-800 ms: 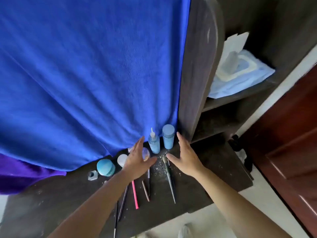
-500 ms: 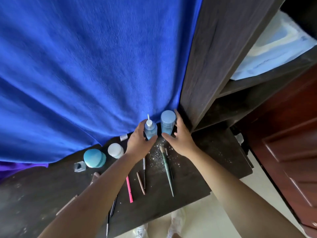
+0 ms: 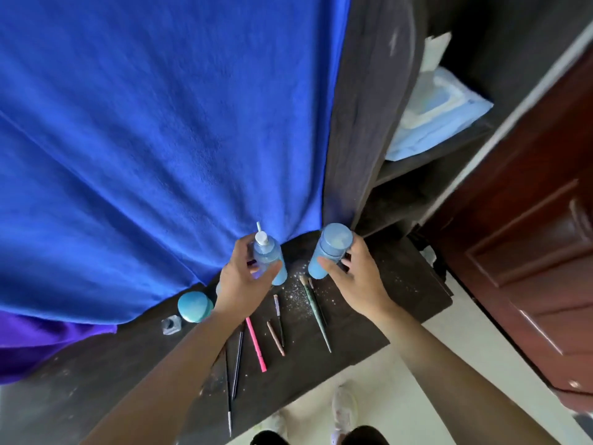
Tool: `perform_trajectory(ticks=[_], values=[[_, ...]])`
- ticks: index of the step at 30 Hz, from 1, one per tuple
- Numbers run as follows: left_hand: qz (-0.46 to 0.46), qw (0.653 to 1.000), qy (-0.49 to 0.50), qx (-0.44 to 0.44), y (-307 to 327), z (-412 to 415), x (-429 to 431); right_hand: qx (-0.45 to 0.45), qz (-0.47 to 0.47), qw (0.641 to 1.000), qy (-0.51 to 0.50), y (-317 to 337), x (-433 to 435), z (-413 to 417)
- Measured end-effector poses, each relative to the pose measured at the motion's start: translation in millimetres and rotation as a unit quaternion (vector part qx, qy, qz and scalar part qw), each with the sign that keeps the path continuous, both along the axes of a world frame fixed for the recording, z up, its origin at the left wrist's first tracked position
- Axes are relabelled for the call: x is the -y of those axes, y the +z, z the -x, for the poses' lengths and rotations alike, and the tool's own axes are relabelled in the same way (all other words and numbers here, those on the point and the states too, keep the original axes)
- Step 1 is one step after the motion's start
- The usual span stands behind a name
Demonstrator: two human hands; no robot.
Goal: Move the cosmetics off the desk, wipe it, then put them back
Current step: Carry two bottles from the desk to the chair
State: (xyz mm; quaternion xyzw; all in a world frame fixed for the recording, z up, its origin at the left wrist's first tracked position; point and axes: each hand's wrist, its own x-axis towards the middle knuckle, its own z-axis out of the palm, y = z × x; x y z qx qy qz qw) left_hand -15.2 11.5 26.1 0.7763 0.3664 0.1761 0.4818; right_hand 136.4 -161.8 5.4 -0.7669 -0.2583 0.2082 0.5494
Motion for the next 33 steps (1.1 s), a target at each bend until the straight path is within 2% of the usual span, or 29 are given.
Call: perform_trajectory(ticks=[5,10,15,23,27,33], values=[[-0.001,0.988,-0.118,0.102,28.2,0.8,30.6,0.007,-0.046,0.992,-0.121,43.9,71.1,24.3],[0.053,0.946,-0.291,0.135,48.7,-36.3,111.2,0.074,-0.033,0.951,-0.299,93.3,186.8,72.2],[0.088,0.881,-0.438,0.158,86.1,-54.3,244.4,0.146,0.012,0.884,-0.443,129.7,325.8,147.0],[0.064,0.786,-0.587,0.183,117.5,-6.1,497.4,0.160,0.021,0.766,-0.623,137.7,547.5,288.8],[0.041,0.751,-0.641,0.156,110.9,39.7,635.6,0.143,0.012,0.723,-0.675,130.7,662.7,356.7],[0.046,0.714,-0.686,0.132,111.5,92.1,783.6,0.106,0.024,0.686,-0.719,129.2,792.9,413.1]])
